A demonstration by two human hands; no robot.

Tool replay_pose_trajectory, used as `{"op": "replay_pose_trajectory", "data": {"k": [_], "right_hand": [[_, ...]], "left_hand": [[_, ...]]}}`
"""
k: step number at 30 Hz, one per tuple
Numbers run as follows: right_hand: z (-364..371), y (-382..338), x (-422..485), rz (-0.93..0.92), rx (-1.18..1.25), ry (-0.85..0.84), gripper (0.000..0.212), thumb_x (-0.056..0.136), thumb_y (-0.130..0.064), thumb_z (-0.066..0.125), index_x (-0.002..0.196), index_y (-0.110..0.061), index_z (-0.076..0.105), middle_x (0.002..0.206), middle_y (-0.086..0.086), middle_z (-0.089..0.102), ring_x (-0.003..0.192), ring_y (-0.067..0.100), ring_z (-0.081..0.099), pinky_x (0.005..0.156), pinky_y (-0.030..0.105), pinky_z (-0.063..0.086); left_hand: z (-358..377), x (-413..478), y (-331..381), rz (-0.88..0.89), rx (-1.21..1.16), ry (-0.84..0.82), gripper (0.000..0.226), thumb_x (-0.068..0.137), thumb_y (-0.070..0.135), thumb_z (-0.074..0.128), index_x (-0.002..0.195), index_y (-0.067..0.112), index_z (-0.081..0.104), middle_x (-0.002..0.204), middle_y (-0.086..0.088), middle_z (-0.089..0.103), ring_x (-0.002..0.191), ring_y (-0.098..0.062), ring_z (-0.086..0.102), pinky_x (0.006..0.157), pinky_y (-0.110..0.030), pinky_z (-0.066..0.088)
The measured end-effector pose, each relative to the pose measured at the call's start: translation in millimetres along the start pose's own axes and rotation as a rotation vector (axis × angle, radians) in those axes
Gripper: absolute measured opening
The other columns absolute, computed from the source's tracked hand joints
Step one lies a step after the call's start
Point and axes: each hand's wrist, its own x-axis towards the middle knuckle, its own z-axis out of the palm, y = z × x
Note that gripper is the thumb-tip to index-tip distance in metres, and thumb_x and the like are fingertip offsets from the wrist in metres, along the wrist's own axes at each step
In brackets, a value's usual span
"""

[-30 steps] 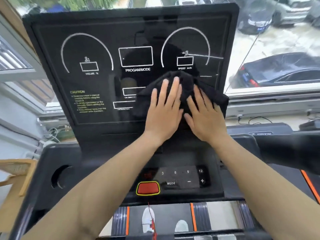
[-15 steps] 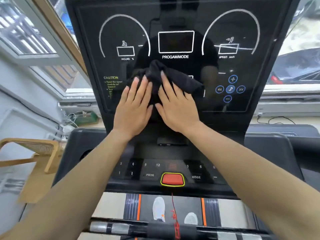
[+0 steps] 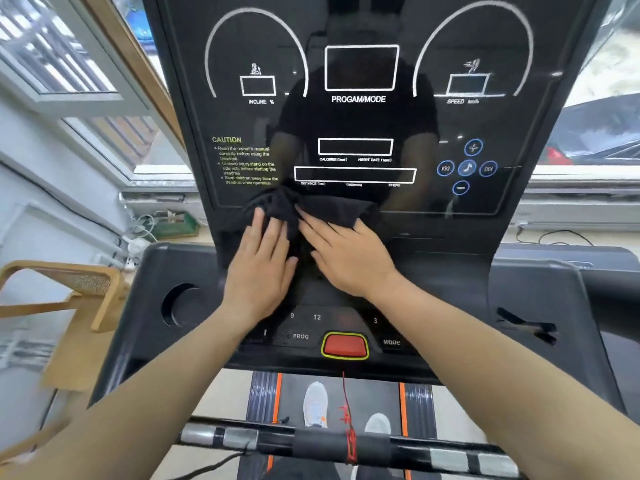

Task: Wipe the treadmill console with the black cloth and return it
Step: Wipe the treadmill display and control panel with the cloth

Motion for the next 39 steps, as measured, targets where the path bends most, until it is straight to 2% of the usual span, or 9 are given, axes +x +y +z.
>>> {"op": "replay_pose_trajectory", "data": {"k": [4,7,10,16,18,25,30,35,39], "right_hand": [[4,39,-66,0.075,-0.014,0.005,0.068,0.094,-0.021,0.047,0.16,-0.015,0.029,0.168,0.001,0.023,0.152,0.019,0.03,0.12,0.043,0.028],[4,64,-105,0.159,-0.022,0.026,0.069,0.085,-0.014,0.053,0.154,-0.013,0.043,0.161,0.006,0.039,0.139,0.026,0.048,0.109,0.044,0.042],[4,76,-130,0.291,0.01,0.133,0.064,0.076,-0.006,0.06,0.14,-0.004,0.057,0.138,0.017,0.06,0.113,0.037,0.061,0.093,0.047,0.049],[0,34,-85,0.467,0.136,0.273,0.043,0.073,-0.009,0.06,0.113,0.008,0.067,0.114,0.024,0.066,0.101,0.043,0.06,0.089,0.049,0.051],[-1,5,-61,0.441,0.199,0.238,0.047,0.072,-0.012,0.062,0.116,0.005,0.067,0.118,0.022,0.066,0.106,0.041,0.059,0.088,0.047,0.049],[-8,-73,22,0.311,0.378,0.061,0.058,0.073,-0.019,0.065,0.127,0.002,0.062,0.126,0.019,0.062,0.115,0.037,0.056,0.095,0.045,0.046],[-7,-32,-3,0.182,0.199,0.052,0.062,0.074,-0.026,0.062,0.132,-0.002,0.06,0.127,0.016,0.062,0.109,0.037,0.056,0.092,0.045,0.044],[4,47,-82,0.333,0.043,0.217,0.046,0.077,-0.017,0.063,0.12,0.0,0.065,0.114,0.021,0.065,0.095,0.041,0.06,0.081,0.048,0.046],[-6,81,-102,0.43,0.049,0.27,0.027,0.082,-0.008,0.055,0.105,-0.001,0.066,0.096,0.019,0.064,0.08,0.039,0.057,0.068,0.048,0.05]], "left_hand": [[0,15,50,0.11,-0.087,0.149,0.042,0.099,0.023,0.052,0.134,0.0,0.058,0.136,-0.021,0.057,0.128,-0.042,0.049,0.106,-0.051,0.043],[-3,41,82,0.2,-0.165,0.283,0.032,0.094,0.014,0.058,0.123,0.005,0.067,0.118,-0.014,0.066,0.108,-0.036,0.059,0.094,-0.043,0.05],[-2,61,107,0.259,-0.226,0.338,0.024,0.091,0.009,0.062,0.113,0.008,0.072,0.108,-0.01,0.069,0.099,-0.031,0.064,0.084,-0.037,0.051],[-1,56,87,0.286,-0.273,0.377,0.031,0.098,0.005,0.045,0.11,0.01,0.074,0.108,-0.007,0.071,0.099,-0.027,0.065,0.08,-0.034,0.053],[-3,44,60,0.224,-0.27,0.38,0.035,0.098,0.005,0.04,0.106,0.008,0.074,0.108,-0.009,0.071,0.099,-0.029,0.066,0.082,-0.038,0.055],[-10,7,-31,0.016,-0.117,0.354,0.019,0.084,-0.002,0.057,0.098,0.0,0.069,0.099,-0.017,0.071,0.092,-0.035,0.066,0.079,-0.041,0.056],[-11,16,-1,0.032,-0.161,0.384,0.012,0.086,0.003,0.06,0.094,0.001,0.069,0.095,-0.015,0.069,0.089,-0.036,0.063,0.078,-0.043,0.053],[-3,56,87,0.239,-0.325,0.335,0.018,0.091,0.005,0.059,0.105,0.004,0.07,0.105,-0.013,0.068,0.093,-0.034,0.062,0.082,-0.044,0.054],[-12,84,123,0.304,-0.393,0.283,0.024,0.09,0.0,0.051,0.101,0.005,0.071,0.096,-0.013,0.066,0.081,-0.032,0.057,0.071,-0.044,0.053]]}}
